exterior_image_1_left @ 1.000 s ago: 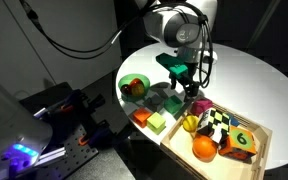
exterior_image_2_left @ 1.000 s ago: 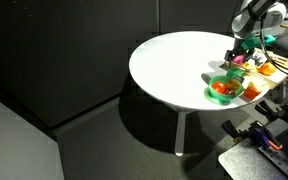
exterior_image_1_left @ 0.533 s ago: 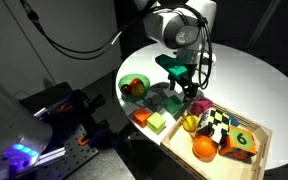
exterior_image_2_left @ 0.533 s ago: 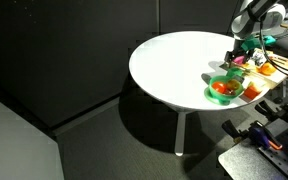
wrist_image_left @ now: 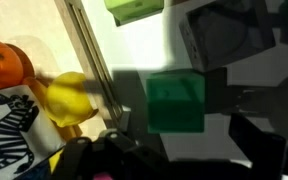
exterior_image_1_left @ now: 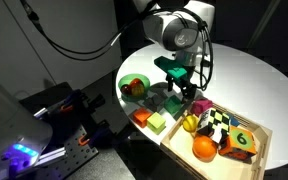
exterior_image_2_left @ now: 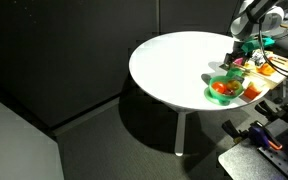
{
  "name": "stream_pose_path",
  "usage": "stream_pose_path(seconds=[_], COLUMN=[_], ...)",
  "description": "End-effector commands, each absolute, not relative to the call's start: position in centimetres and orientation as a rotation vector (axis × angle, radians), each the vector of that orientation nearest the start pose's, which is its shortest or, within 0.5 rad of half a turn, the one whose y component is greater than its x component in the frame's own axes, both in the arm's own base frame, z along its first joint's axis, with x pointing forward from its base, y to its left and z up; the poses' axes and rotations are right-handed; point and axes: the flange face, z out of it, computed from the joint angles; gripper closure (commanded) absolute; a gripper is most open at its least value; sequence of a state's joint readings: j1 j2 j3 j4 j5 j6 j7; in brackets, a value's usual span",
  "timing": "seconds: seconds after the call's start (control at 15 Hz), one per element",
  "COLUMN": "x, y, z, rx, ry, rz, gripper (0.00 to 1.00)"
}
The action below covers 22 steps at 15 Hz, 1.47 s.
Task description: Put the green block onto the tray
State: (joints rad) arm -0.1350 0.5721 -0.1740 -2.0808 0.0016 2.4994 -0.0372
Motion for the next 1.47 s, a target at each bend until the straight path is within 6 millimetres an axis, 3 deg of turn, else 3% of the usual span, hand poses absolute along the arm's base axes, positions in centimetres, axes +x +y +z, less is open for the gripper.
stream_pose_path(seconds=[0.0, 1.13, 1.2, 1.27, 1.4], x=[54.2, 54.8, 54.8, 54.9, 54.9], y=[-17.8, -18.0, -18.0, -18.0, -17.9], z=[13.6, 11.5, 11.3, 11.2, 11.2], rx=[-3.177, -3.196, -3.197, -3.197, -3.195], ry=[0.331, 0.253, 0.254, 0.254, 0.255], rz=[0.269, 0.287, 0.291, 0.295, 0.300], gripper=[0.00, 0.00, 0.25, 0.26, 0.42])
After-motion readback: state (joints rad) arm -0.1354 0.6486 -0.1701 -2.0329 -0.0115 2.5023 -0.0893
